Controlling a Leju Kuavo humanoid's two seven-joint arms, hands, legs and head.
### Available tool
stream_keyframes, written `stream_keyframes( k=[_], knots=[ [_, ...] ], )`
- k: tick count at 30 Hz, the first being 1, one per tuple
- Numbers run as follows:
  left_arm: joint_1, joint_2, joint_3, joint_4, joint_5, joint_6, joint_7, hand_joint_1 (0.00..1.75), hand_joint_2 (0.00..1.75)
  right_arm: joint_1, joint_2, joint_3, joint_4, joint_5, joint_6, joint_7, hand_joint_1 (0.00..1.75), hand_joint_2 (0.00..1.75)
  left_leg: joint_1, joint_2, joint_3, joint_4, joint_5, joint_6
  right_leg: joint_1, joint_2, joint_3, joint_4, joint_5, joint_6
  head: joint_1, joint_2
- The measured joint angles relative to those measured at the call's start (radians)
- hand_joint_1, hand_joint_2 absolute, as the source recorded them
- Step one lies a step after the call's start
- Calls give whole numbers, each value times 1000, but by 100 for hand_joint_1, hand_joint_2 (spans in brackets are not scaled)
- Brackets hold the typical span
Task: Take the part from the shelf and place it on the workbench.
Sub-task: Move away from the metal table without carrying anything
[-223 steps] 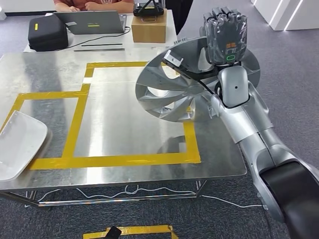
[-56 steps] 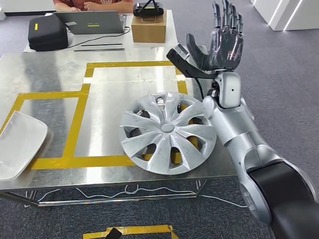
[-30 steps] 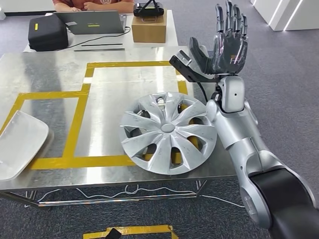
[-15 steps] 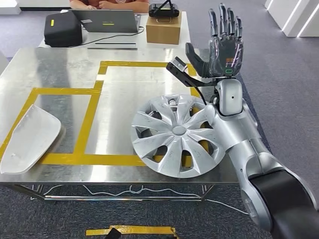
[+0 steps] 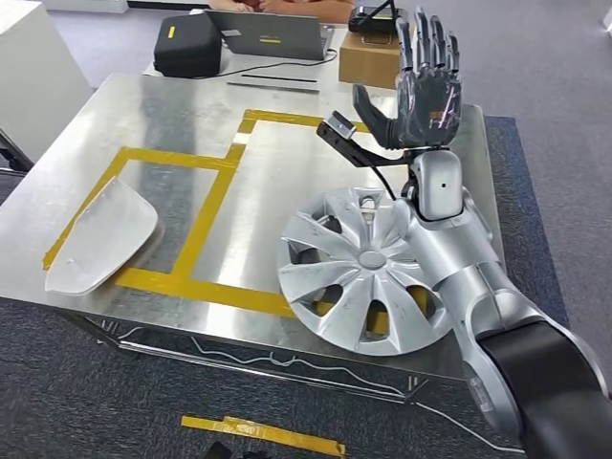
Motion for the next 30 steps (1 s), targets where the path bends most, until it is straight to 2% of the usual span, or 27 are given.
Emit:
stream_keyframes(
  k=[1,2,3,4,5,7,8,9,11,12,13,14,15,16,18,19,20,22,23,24,26,28,29,30],
  knots=[
    [0,0,0,0,0,0,0,0,0,0,0,1,1,0,0,0,0,0,0,12,31,-62,38,2,1,-13,5,0,-4,2,0,0],
    [0,0,0,0,0,0,0,0,0,-1,0,1,1,0,0,0,0,0,-5,38,65,-126,66,4,3,-24,9,0,-8,5,0,0],
    [-1,0,0,0,0,0,0,0,0,-3,0,2,1,0,0,0,0,0,-11,62,93,-183,82,9,6,-34,12,2,-13,10,0,0],
    [-2,-1,0,0,0,0,0,0,0,-5,-1,2,2,0,0,1,0,0,-16,82,109,-217,86,14,10,-44,14,2,-18,15,1,0],
    [-3,-1,0,0,0,0,0,0,0,-6,-1,2,2,1,0,3,0,0,-21,89,113,-228,80,19,14,-54,16,2,-21,19,1,0],
    [-2,-1,0,0,0,0,0,0,0,-9,-1,6,4,7,0,8,0,0,-20,67,113,-233,78,31,14,-75,19,1,-29,28,3,0],
    [-2,0,0,0,0,0,0,0,0,-10,-1,8,4,11,0,11,0,0,-19,53,115,-235,79,38,11,-63,17,11,-40,32,4,0],
    [-2,0,1,0,0,1,0,0,0,-12,-2,10,4,14,0,14,0,0,-17,40,118,-238,79,45,8,-41,5,39,-58,35,7,0],
    [-5,-1,1,0,0,0,0,0,0,-14,-6,13,6,19,0,20,0,0,-15,14,121,-239,79,54,6,21,-54,156,-112,37,13,0],
    [-6,-1,1,0,0,0,0,0,0,-12,-8,14,8,21,0,21,0,0,-16,-1,122,-239,78,57,6,36,-94,226,-135,37,14,0],
    [-6,-2,1,0,0,0,0,0,0,-10,-9,16,10,22,0,22,0,0,-17,-17,122,-238,78,58,7,44,-127,276,-144,36,15,0],
    [-6,-2,1,0,0,0,0,0,0,-8,-10,17,12,24,0,23,0,0,-18,-34,124,-238,78,58,8,47,-146,293,-135,33,15,0],
    [-5,-2,1,0,0,0,0,0,0,-7,-10,19,13,24,0,23,0,0,-19,-51,125,-238,78,58,8,51,-145,270,-105,29,15,0],
    [-4,-2,1,0,0,0,0,0,0,-8,-10,19,14,25,0,23,0,0,-20,-68,128,-237,77,57,8,59,-126,211,-62,25,15,0],
    [-5,-3,2,0,0,0,0,0,0,-11,-12,20,15,26,0,24,0,0,-19,-95,128,-236,76,53,6,104,-72,81,6,15,14,0],
    [-5,-4,2,0,0,0,0,0,0,-13,-13,21,16,27,0,24,0,0,-18,-106,125,-236,77,49,6,123,-53,40,20,12,14,0],
    [-4,-4,2,0,0,0,0,0,0,-13,-13,22,17,27,0,24,0,0,-15,-117,121,-235,79,44,6,134,-43,23,21,10,13,0],
    [-2,-4,2,0,0,0,0,0,0,-14,-10,26,18,29,0,24,0,0,-10,-133,115,-236,82,32,7,118,-36,13,21,6,13,0],
    [-1,-4,2,0,0,0,0,0,0,-15,-9,27,19,29,0,24,0,0,-12,-119,111,-231,77,27,6,105,-32,8,22,1,12,0],
    [-1,-3,2,0,0,0,0,0,0,-16,-9,29,19,29,0,24,0,0,-14,-95,102,-212,62,22,4,91,-27,2,24,-4,10,0],
    [-1,-1,2,0,0,0,0,0,0,-17,-9,29,20,29,0,24,0,0,-15,-31,59,-121,12,12,4,64,-19,-5,24,-12,6,0],
    [-1,-1,2,0,0,0,0,0,0,-15,-9,29,22,29,0,24,0,0,-8,-8,-2,-1,-30,3,5,36,-16,-5,20,-14,5,0],
    [-1,0,2,0,0,0,0,0,0,-13,-9,30,23,29,0,23,0,0,-4,-5,-16,24,-30,-1,5,23,-15,-5,18,-14,4,0],
    [0,0,2,0,0,0,0,0,0,-12,-9,30,24,29,0,23,0,0,0,-1,-15,18,-14,-5,5,9,-13,-5,15,-13,4,0]
  ],
)
